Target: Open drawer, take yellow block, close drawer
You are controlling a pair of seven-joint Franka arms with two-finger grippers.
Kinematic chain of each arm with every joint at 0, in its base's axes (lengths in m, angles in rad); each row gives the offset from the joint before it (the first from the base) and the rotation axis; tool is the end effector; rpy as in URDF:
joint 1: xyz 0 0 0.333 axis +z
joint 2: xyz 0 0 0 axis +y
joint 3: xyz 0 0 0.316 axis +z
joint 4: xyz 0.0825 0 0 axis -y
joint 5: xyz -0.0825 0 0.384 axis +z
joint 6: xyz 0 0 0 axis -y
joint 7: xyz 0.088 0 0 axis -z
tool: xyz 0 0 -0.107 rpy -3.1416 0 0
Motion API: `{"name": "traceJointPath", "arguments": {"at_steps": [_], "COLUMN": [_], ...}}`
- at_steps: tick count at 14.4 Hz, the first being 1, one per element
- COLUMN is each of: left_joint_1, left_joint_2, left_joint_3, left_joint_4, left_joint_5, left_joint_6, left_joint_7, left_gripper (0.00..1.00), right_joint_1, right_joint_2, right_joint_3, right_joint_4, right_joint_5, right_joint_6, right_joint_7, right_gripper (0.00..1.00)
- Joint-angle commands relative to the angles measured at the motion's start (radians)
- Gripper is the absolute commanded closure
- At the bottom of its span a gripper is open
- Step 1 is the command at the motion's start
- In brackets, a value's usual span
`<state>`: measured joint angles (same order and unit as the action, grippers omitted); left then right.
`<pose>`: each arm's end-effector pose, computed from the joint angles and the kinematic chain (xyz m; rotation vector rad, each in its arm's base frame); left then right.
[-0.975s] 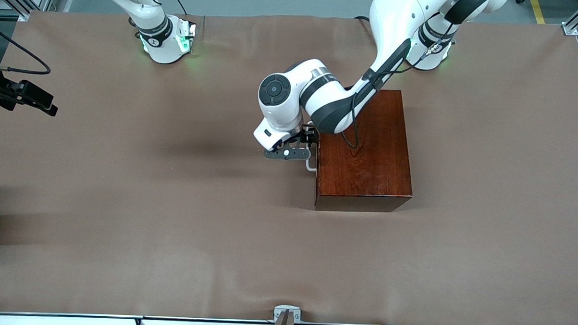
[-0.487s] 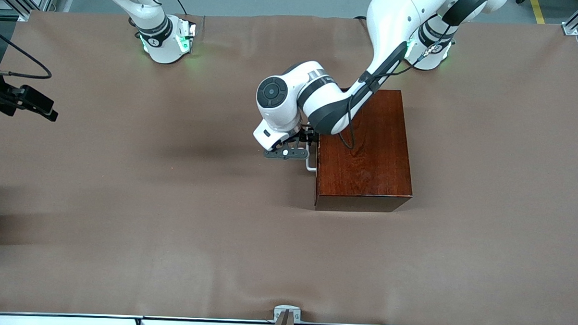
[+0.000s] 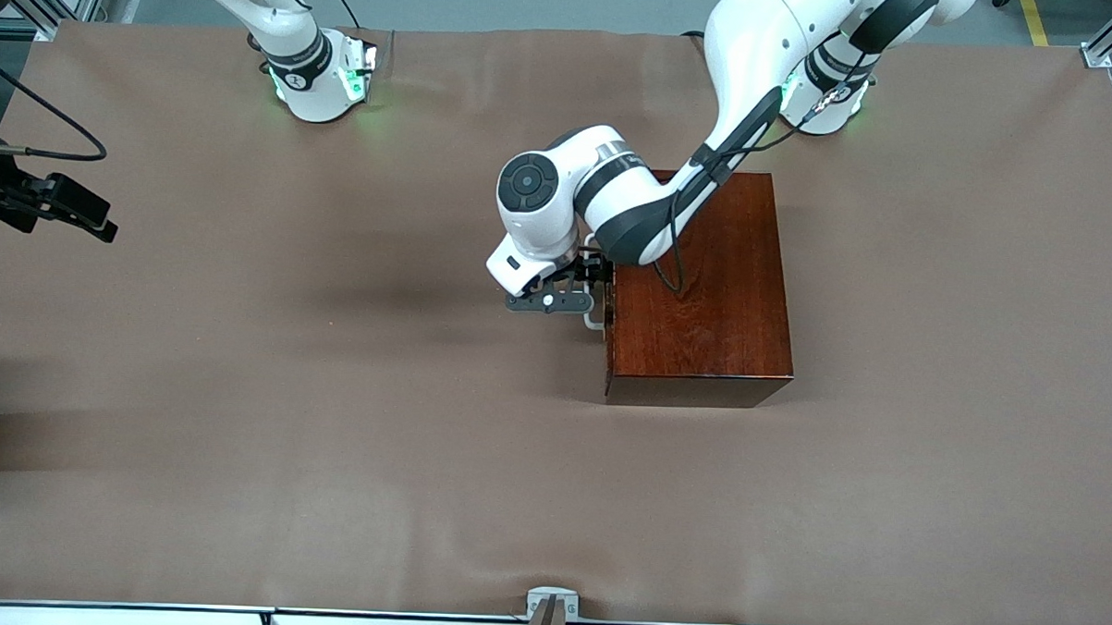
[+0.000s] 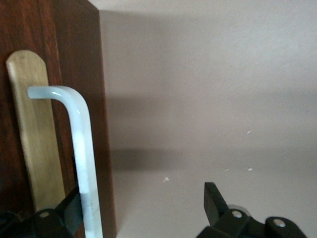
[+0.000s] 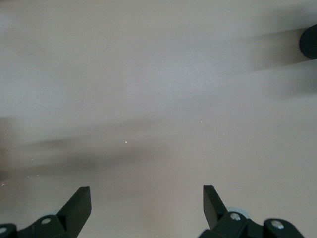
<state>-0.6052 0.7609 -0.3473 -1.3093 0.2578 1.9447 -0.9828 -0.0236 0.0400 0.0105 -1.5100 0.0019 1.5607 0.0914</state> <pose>0.4827 -0.5485 0.2975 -3.0768 -0.0085 0.0767 0.5664 -0.0073 0.6299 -3.1345 0.1639 -0.0166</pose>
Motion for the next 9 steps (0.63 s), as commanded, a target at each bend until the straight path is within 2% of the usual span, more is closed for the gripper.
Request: {"name": "traceJointPath", "arguments": {"at_steps": [1,9], "left_joint_1": [-0.039,-0.061], "left_joint_2": [0.023,0.046], "left_joint_3": [0.004,0.002], "left_joint_4": [0.035,0.036], "left_joint_5": [0.018,0.014], "left_joint_6": [0.069,0.145], "left_joint_7": [-0.075,-0.154], "left_gripper": [0.00,0.00], "right_joint_1": [-0.001,0.017], "right_joint_2": [0.021,0.040], "right_joint_3": [0.005,0.006], "right_joint_4": [0.019,0.019], "right_joint_5": [0.018,0.020], "right_joint_6": [-0.002,0.005], "right_joint_7": [0.007,0.007], "right_gripper": [0.00,0.00]}}
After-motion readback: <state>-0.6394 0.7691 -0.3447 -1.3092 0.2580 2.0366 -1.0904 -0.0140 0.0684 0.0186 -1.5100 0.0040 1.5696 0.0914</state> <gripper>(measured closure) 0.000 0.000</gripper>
